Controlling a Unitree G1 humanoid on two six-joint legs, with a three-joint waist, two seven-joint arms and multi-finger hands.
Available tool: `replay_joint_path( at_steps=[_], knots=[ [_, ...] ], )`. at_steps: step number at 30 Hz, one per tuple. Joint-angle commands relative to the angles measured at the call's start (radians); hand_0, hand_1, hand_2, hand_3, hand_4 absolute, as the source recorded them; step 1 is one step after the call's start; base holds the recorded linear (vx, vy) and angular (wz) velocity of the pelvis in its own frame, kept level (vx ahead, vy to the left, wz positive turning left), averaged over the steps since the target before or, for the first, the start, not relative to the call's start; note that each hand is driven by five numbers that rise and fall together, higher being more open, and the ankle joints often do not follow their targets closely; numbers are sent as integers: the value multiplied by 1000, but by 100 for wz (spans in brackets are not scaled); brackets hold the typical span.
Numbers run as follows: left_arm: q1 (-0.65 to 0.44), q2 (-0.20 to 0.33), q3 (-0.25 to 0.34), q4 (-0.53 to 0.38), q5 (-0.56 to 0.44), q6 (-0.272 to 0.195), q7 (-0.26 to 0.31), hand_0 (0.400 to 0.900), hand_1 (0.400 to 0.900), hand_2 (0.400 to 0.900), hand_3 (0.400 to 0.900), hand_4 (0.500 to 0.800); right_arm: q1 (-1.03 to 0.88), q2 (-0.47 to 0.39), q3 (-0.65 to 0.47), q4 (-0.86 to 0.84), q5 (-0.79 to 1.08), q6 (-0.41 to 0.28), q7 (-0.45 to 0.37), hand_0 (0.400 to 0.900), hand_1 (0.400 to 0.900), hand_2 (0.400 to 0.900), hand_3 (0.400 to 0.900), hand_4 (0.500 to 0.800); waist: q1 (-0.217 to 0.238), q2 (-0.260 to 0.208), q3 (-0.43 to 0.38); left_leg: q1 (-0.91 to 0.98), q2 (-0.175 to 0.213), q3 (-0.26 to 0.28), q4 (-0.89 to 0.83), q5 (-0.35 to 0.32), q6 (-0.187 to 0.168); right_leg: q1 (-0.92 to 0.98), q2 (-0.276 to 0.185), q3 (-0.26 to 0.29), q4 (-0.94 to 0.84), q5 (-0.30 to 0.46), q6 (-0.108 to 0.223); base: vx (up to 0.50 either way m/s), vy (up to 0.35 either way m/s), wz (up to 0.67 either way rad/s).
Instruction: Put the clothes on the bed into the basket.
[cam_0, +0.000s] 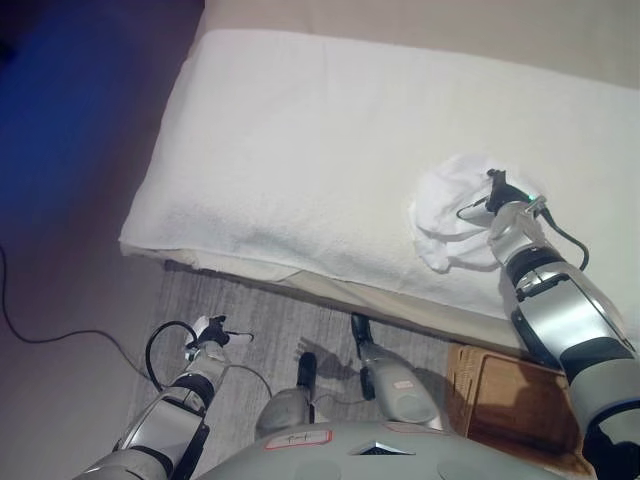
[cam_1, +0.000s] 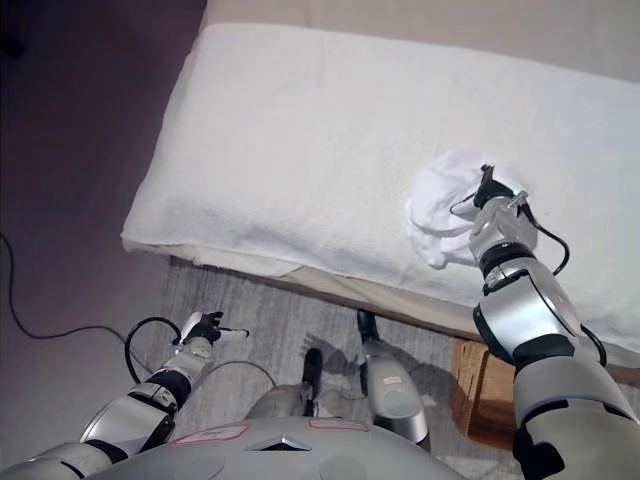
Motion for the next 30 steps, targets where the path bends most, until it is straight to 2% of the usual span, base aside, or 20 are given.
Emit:
replay_joint_path(
  at_steps=[1, 5, 14, 15, 16, 17, 23, 30],
  knots=[
    [-64, 52, -47, -34, -22, -13, 49, 900, 900, 900, 900, 800, -172, -81, 25, 71, -62, 11, -17, 900, 900, 900, 900, 800, 38, 54, 78, 127, -36, 15, 41, 313, 40, -48, 17, 49, -6, 4, 74, 59, 30, -8],
    [-99, 32, -39, -15, -32, -6, 57, 900, 900, 900, 900, 800, -132, -42, 30, 59, -76, 22, 4, 900, 900, 900, 900, 800, 24, 67, 69, 144, -35, 22, 35, 310, 43, -38, 20, 61, -10, 0, 71, 43, 27, -10],
    [-176, -5, -20, 103, -11, 35, 52, 900, 900, 900, 900, 800, 26, 75, 39, 22, -80, 30, 55, 900, 900, 900, 900, 800, -24, 83, -7, 181, -14, 33, -7, 302, 53, -54, 37, 86, -18, 2, 66, 18, 13, -4],
    [-178, -7, -18, 111, -7, 40, 50, 900, 900, 900, 900, 800, 40, 87, 42, 21, -80, 32, 61, 627, 627, 627, 627, 636, -26, 84, -18, 178, -14, 37, -7, 300, 53, -60, 40, 88, -18, 5, 65, -7, 11, -10],
    [-180, -6, -15, 116, 0, 43, 47, 900, 900, 900, 900, 800, 50, 92, 44, 18, -79, 33, 62, 492, 492, 492, 492, 555, -28, 83, -27, 177, -13, 41, -7, 300, 52, -66, 42, 90, -18, 6, 65, -5, 13, -12],
    [-178, -6, -11, 116, 1, 43, 45, 900, 900, 900, 900, 800, 62, 94, 42, 8, -77, 30, 63, 400, 400, 400, 400, 500, -31, 83, -37, 176, -14, 46, -7, 298, 51, -72, 44, 94, -17, 10, 66, -4, 11, -12],
    [-153, -1, 12, 117, 12, 58, 42, 900, 900, 900, 900, 800, 131, 108, 34, -59, -68, 23, 59, 400, 400, 400, 400, 500, -42, 81, -82, 179, -14, 73, -7, 299, 44, -92, 59, 109, -8, 19, 65, -17, 7, -15],
    [-123, 0, 27, 109, 16, 62, 49, 900, 900, 900, 900, 800, 202, 123, 11, -98, -66, 17, 43, 400, 400, 400, 400, 500, -45, 79, -113, 185, -21, 81, -7, 300, 39, -99, 68, 114, -8, 25, 70, -26, -1, -10]
  ],
)
